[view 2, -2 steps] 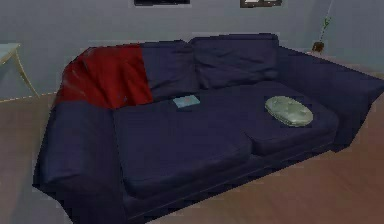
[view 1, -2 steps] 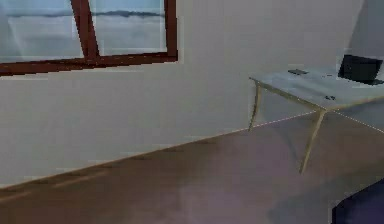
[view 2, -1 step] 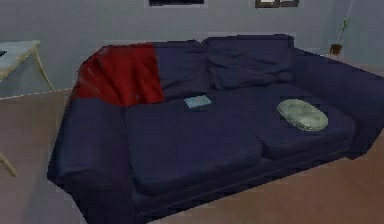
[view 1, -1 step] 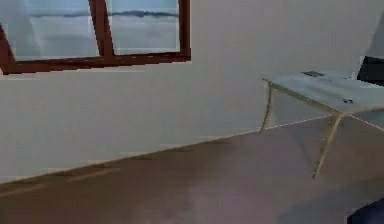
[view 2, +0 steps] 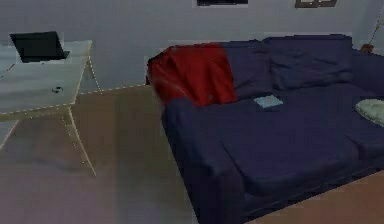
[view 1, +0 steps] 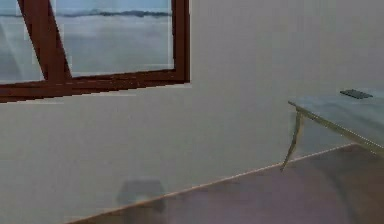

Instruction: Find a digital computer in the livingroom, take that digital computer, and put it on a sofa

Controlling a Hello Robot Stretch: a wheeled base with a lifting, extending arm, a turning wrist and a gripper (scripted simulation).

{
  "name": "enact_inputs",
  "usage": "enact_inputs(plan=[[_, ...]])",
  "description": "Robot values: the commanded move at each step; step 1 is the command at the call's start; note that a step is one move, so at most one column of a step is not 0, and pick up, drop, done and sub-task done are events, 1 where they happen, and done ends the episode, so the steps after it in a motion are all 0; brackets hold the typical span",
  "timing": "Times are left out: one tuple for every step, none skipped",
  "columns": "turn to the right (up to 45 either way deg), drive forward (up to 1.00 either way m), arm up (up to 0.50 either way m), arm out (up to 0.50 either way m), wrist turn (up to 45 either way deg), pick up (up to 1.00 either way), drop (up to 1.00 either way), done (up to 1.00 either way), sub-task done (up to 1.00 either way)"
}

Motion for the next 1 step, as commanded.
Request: enact_inputs(plan=[[45.0,0.0,0.0,0.0,0.0,0.0,0.0,0.0,0.0]])
